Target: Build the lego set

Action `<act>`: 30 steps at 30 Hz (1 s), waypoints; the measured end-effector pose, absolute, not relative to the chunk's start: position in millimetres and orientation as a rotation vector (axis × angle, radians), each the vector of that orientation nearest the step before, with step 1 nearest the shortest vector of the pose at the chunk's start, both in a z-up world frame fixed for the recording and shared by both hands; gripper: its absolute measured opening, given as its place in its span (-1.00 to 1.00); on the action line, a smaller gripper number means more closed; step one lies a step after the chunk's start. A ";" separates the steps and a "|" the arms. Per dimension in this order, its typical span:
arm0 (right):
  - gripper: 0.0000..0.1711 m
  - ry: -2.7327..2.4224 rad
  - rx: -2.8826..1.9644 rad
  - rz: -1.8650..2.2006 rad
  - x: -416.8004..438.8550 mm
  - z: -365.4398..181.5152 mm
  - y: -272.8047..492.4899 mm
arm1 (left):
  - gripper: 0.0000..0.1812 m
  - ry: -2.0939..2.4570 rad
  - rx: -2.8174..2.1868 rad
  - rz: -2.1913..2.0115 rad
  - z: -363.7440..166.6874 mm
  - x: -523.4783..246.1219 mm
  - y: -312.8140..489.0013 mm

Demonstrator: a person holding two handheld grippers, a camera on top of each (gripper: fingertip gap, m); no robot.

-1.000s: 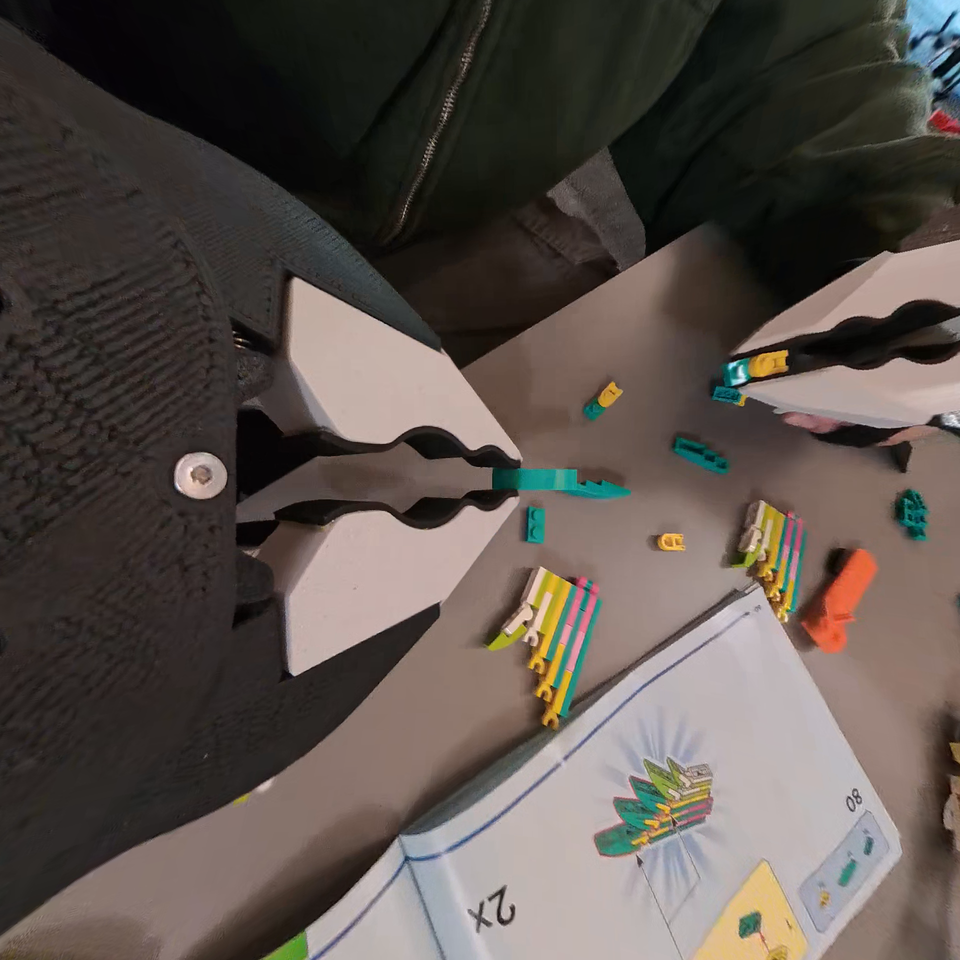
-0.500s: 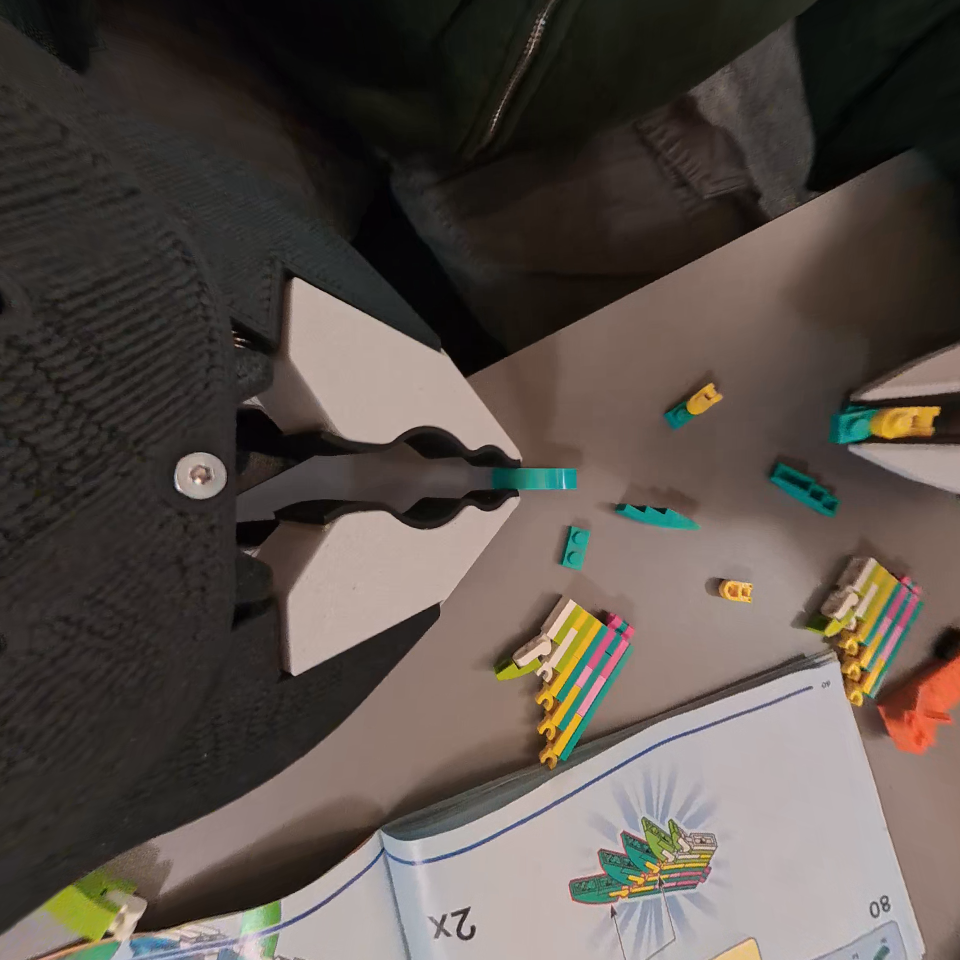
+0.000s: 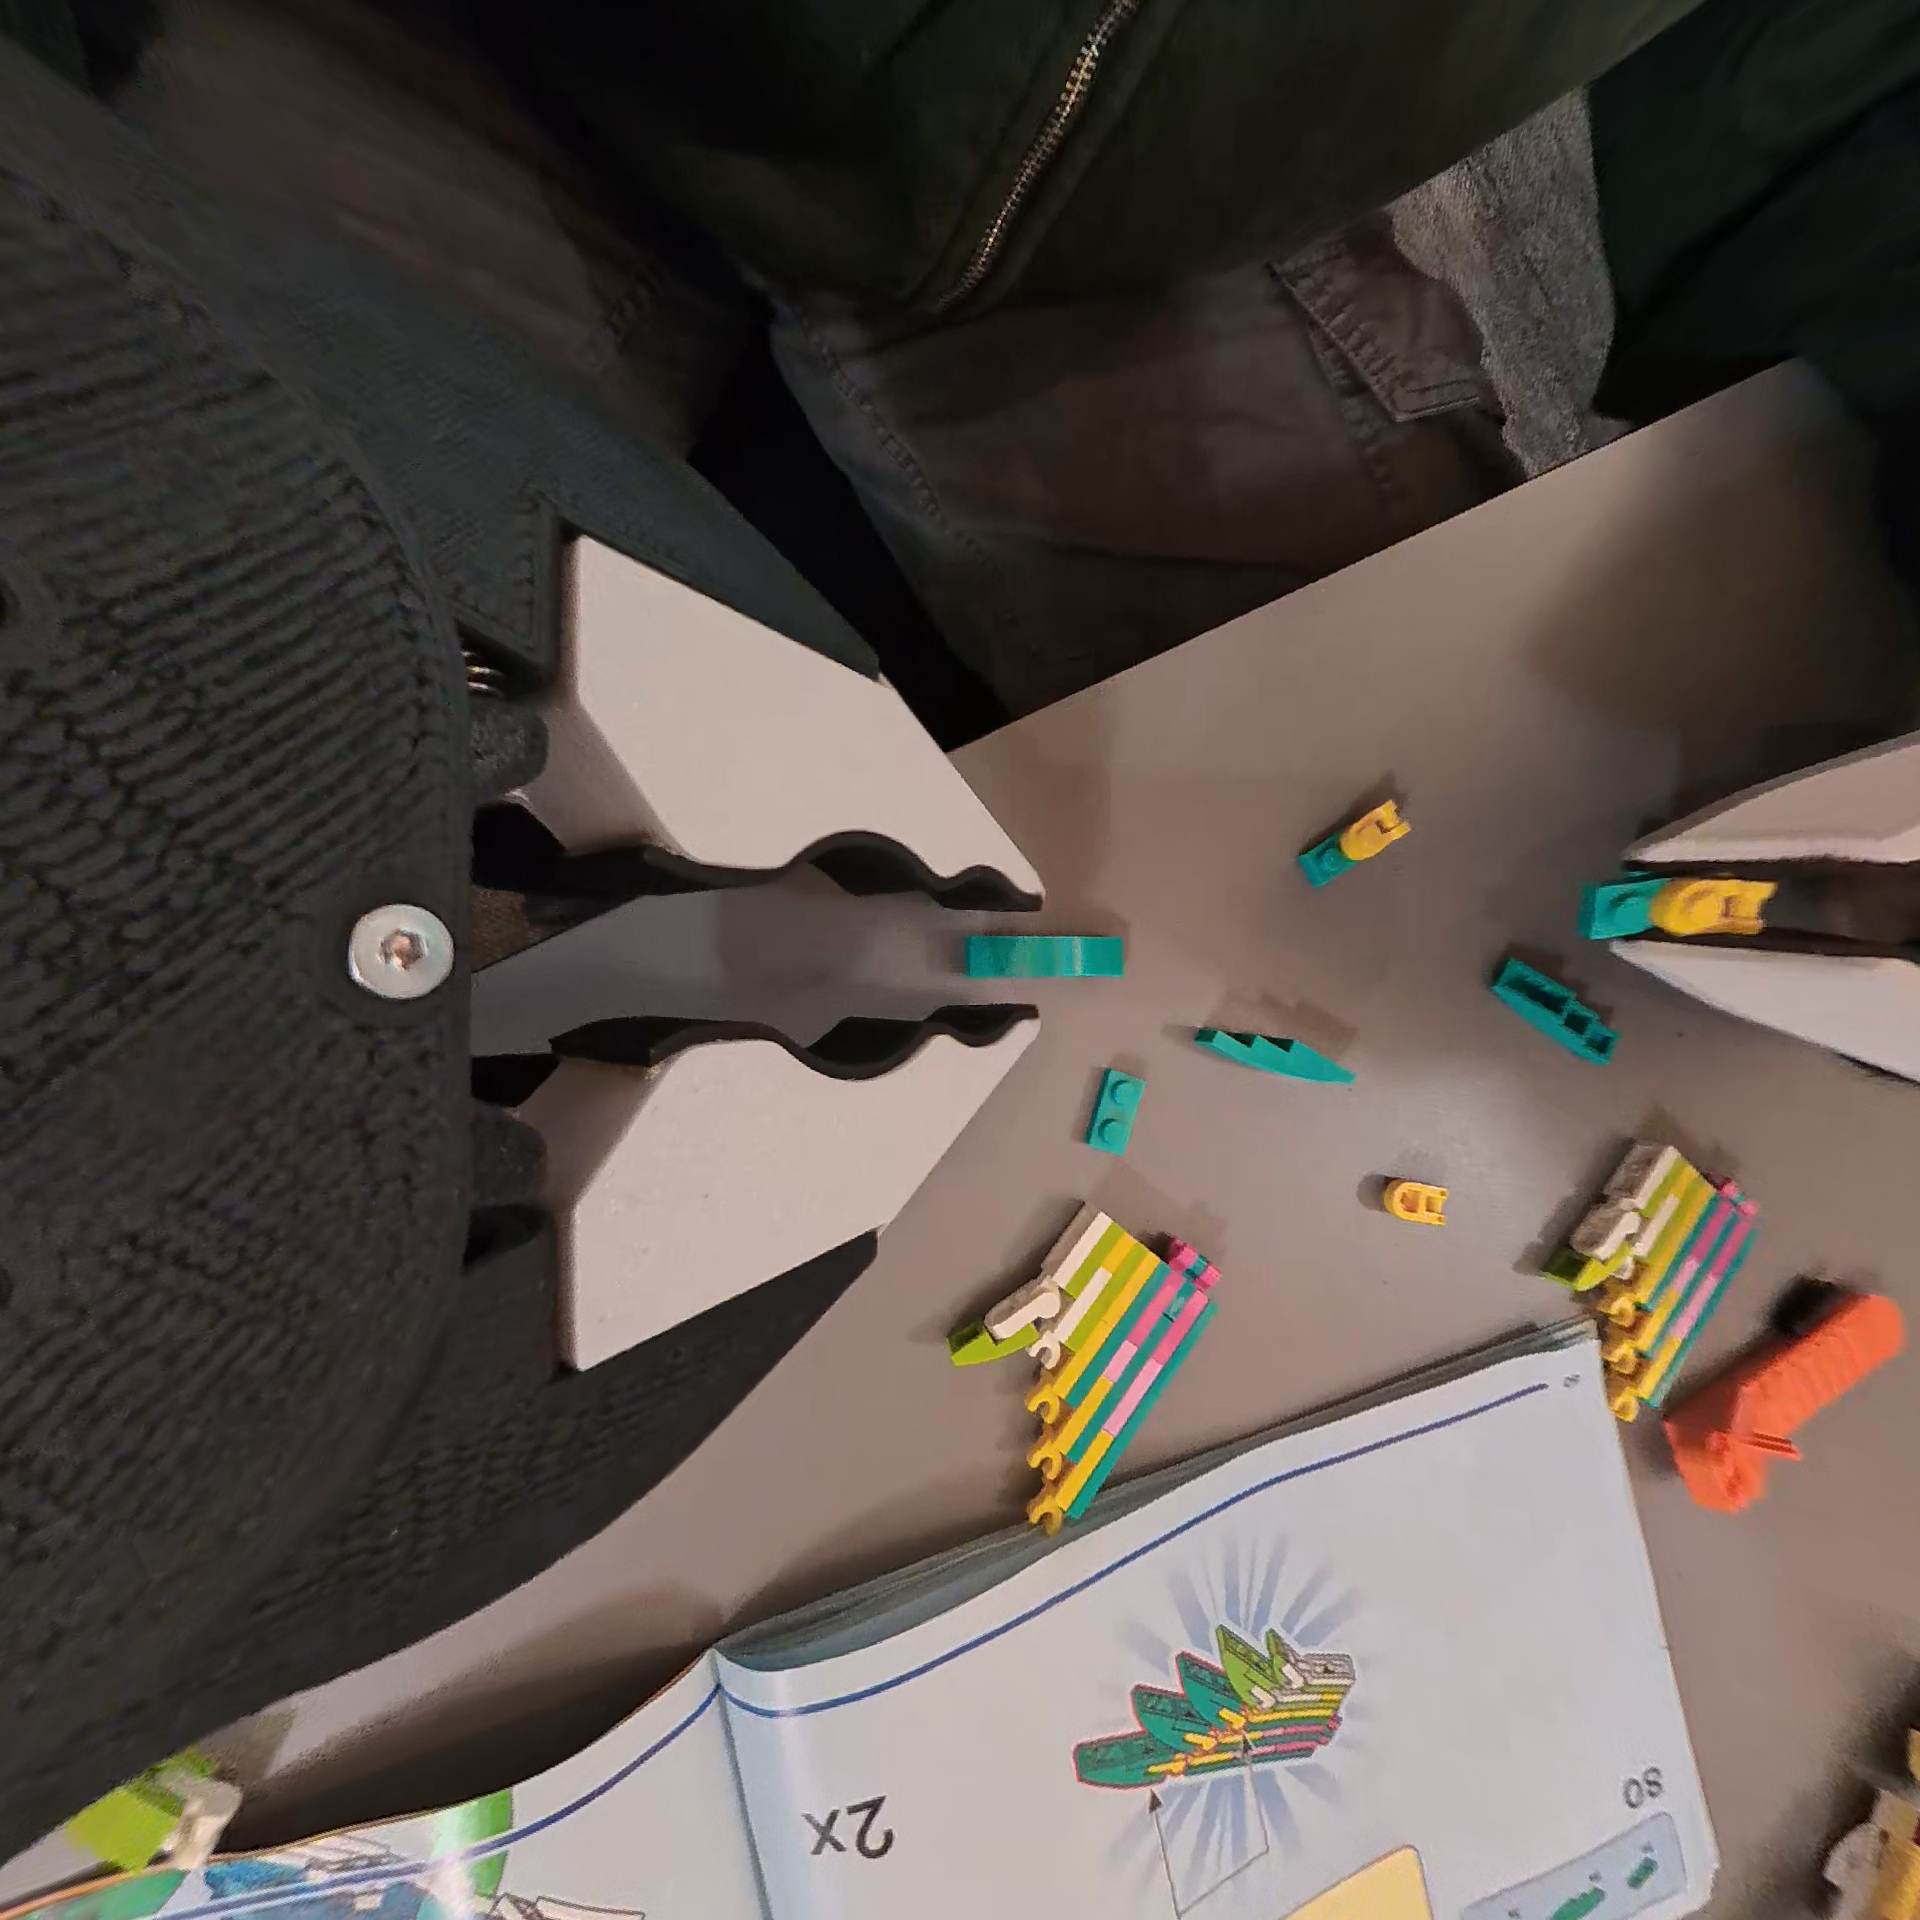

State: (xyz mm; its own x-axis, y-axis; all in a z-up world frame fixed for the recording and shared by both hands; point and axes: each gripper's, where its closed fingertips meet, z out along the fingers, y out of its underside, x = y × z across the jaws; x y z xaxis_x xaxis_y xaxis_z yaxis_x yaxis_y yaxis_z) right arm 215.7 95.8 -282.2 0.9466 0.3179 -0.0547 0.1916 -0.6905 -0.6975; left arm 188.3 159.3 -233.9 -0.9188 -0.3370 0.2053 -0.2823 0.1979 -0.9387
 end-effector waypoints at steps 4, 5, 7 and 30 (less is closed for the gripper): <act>-0.92 -0.388 -2.355 0.220 212.2 -290.3 99.1 | -0.93 2.402 -0.619 -1.853 -235.1 188.1 158.8; -0.92 -0.374 -2.334 0.223 211.6 -288.6 102.5 | -0.93 2.404 -0.618 -1.850 -235.6 188.1 158.6; -0.92 -0.292 -2.237 0.245 212.3 -274.2 115.7 | -0.93 2.410 -0.616 -1.839 -236.9 188.0 157.7; -0.92 -0.363 -2.043 0.362 183.6 -229.7 162.1 | -0.94 2.397 -0.500 -1.751 -236.8 185.8 153.8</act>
State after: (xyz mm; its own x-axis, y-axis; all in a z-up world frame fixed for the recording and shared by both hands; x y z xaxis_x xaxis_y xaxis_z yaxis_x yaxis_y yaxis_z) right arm 183.6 162.1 -229.7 0.9107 0.3999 -0.1037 0.1045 -0.4658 -0.8787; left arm 185.8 153.8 -236.8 -0.9365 -0.3395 0.0880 -0.1871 0.2717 -0.9440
